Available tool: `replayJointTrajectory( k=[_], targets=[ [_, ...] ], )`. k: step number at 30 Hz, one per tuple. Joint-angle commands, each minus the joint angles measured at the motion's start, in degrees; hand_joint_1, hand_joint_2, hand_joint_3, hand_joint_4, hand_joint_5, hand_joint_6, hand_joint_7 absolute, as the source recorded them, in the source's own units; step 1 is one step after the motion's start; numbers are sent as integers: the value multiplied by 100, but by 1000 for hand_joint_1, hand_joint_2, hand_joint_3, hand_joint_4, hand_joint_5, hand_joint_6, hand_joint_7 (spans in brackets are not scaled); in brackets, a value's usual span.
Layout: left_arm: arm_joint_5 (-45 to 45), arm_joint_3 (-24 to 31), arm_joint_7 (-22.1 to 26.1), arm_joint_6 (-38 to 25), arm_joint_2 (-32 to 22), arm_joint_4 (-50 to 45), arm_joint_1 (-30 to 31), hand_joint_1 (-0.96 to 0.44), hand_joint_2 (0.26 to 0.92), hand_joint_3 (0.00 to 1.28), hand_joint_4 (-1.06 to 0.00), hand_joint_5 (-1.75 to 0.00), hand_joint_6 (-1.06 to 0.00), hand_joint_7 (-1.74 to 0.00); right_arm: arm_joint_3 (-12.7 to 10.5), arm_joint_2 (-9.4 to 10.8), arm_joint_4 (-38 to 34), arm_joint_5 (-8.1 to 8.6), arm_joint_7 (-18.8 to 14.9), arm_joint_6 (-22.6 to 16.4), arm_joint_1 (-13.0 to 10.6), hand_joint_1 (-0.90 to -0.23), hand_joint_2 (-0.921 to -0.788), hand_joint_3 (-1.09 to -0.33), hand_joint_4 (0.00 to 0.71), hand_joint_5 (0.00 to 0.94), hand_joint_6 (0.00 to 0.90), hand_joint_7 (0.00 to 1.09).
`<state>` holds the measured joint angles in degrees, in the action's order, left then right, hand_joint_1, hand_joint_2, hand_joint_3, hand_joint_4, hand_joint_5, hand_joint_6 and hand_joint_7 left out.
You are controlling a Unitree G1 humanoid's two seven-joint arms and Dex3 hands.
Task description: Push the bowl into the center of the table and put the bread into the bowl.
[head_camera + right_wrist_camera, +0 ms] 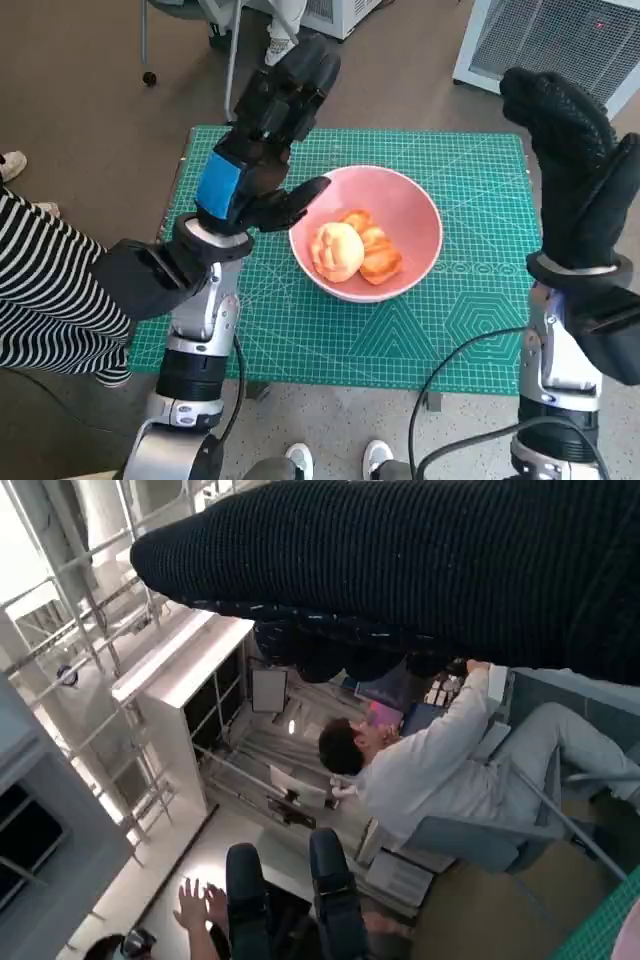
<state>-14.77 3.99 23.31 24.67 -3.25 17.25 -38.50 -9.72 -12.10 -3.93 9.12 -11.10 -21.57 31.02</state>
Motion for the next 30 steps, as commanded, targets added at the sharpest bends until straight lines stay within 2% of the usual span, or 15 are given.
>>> replayJointTrajectory(
  k=[1,18,30],
  targets=[
    [-116,14,34,-49,22,-86,74,-632,921,381,-138,-10,1,-526,44,-37,1,39,-68,120,-42,-831,-921,-739,203,0,88,583],
    [-135,7,12,-164,-21,-149,135,-627,921,381,-129,-7,1,-493,85,-54,-220,-6,-35,128,55,-835,-921,-741,205,2,83,582],
    [-153,24,4,-231,-27,-229,198,-664,920,339,-129,-8,1,-491,88,-76,-231,-45,-32,119,13,-833,-921,-742,206,2,73,577]
  ],
)
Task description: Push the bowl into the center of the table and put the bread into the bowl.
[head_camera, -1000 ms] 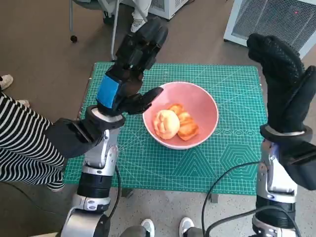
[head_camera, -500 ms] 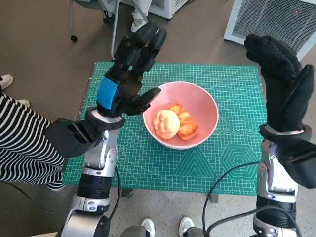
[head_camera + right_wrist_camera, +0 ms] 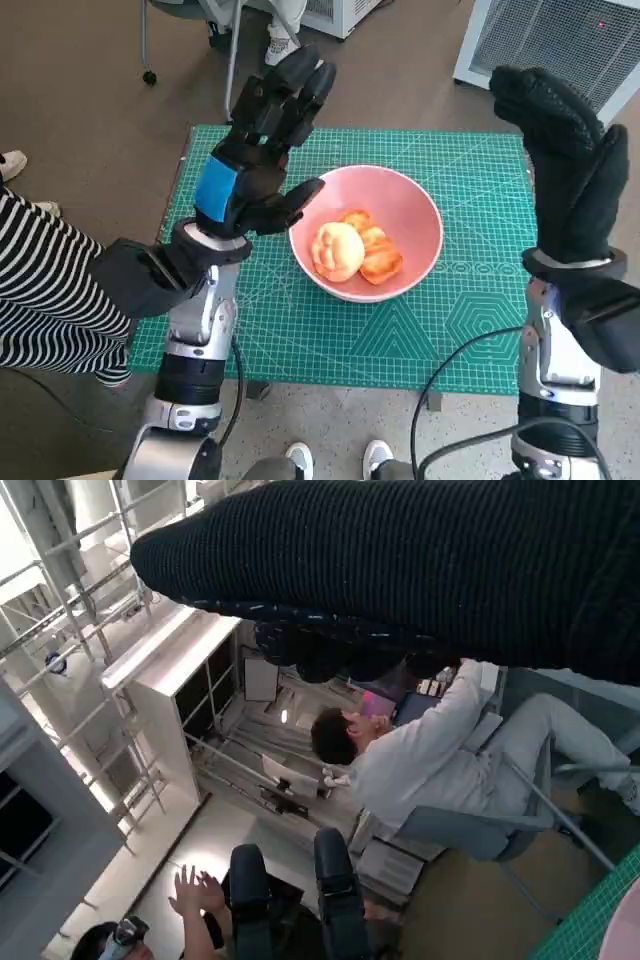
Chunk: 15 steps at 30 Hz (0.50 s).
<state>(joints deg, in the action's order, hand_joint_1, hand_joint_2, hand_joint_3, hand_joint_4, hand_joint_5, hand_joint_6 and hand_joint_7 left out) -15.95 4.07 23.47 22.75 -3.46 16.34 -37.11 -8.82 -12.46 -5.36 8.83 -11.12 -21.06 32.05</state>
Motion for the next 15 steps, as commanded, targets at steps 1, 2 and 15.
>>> replayJointTrajectory(
  k=[1,2,15],
  targets=[
    [-37,17,-8,-39,-6,-139,64,-663,919,334,-129,-9,1,-490,-5,-43,-91,-14,-32,64,-94,-833,-921,-743,206,2,72,577],
    [-41,19,-1,-35,-6,-131,67,-663,919,329,-129,-9,1,-490,-7,-45,-98,-11,-34,58,-100,-833,-921,-743,206,2,71,577],
    [-60,24,13,-49,7,-89,77,-663,916,298,-127,-9,1,-488,7,-30,-196,-20,-32,1,-96,-818,-921,-735,206,1,68,575]
  ],
)
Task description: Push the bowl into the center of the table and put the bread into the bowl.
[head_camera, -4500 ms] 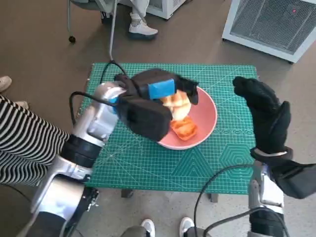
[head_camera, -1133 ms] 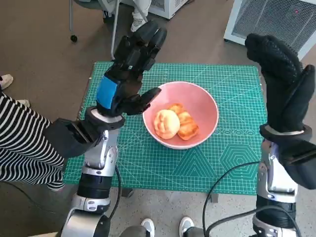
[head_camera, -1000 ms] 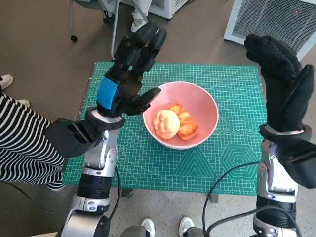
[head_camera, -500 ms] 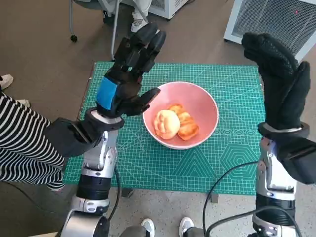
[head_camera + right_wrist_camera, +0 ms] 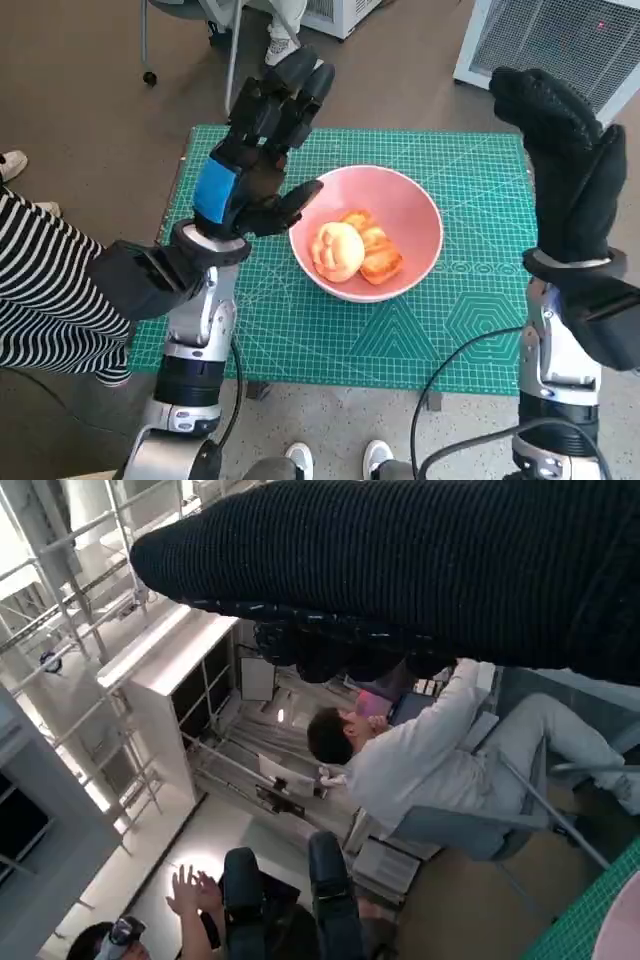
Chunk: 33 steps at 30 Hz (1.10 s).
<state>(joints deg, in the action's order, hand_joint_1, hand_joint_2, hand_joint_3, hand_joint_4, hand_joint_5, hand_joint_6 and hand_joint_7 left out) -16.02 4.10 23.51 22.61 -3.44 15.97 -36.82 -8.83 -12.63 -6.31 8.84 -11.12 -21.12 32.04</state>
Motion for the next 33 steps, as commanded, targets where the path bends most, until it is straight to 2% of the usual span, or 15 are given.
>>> replayJointTrajectory(
  k=[1,33],
  targets=[
    [-58,25,14,-35,3,-42,48,-663,917,296,-127,-9,1,-489,10,-11,-113,-27,-29,-3,-95,-818,-921,-735,206,1,68,575],
    [-134,32,155,-211,2,-123,73,-657,921,285,-134,-17,1,-509,35,-19,-380,-17,-70,-221,-37,-824,-921,-746,198,0,69,573]
  ],
)
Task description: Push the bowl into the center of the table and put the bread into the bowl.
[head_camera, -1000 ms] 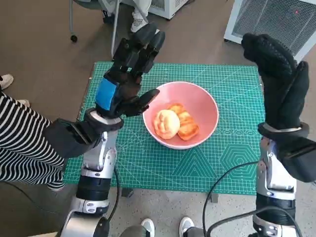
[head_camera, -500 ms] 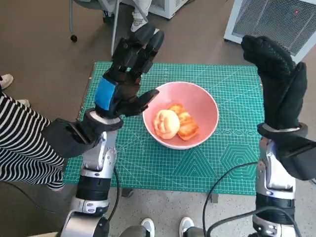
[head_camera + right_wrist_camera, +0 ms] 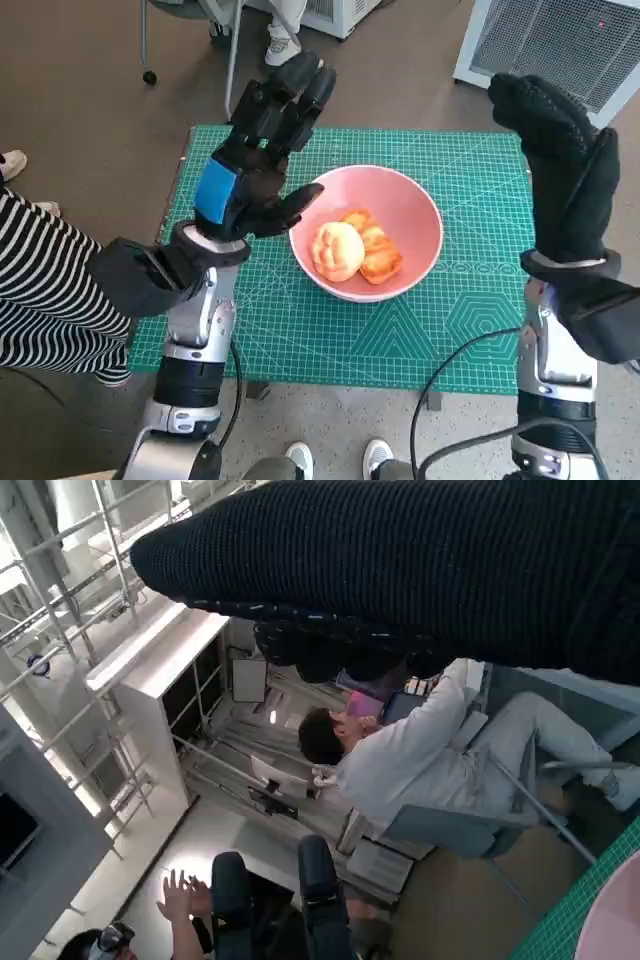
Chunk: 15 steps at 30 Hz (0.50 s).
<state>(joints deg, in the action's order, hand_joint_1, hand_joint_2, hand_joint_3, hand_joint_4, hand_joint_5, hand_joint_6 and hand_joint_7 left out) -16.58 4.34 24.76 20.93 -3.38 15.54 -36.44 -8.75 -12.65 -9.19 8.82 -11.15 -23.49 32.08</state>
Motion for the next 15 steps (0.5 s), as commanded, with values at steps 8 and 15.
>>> replayJointTrajectory(
  k=[8,15],
  targets=[
    [-71,12,56,-40,-11,-53,25,-653,921,286,-134,-18,1,-506,52,1,-118,3,-92,2,-41,-837,-921,-748,196,0,67,573],
    [-56,24,71,-35,-24,-26,6,-651,921,285,-134,-19,1,-506,50,4,-183,41,-136,3,-19,-844,-921,-748,195,0,64,572]
  ],
)
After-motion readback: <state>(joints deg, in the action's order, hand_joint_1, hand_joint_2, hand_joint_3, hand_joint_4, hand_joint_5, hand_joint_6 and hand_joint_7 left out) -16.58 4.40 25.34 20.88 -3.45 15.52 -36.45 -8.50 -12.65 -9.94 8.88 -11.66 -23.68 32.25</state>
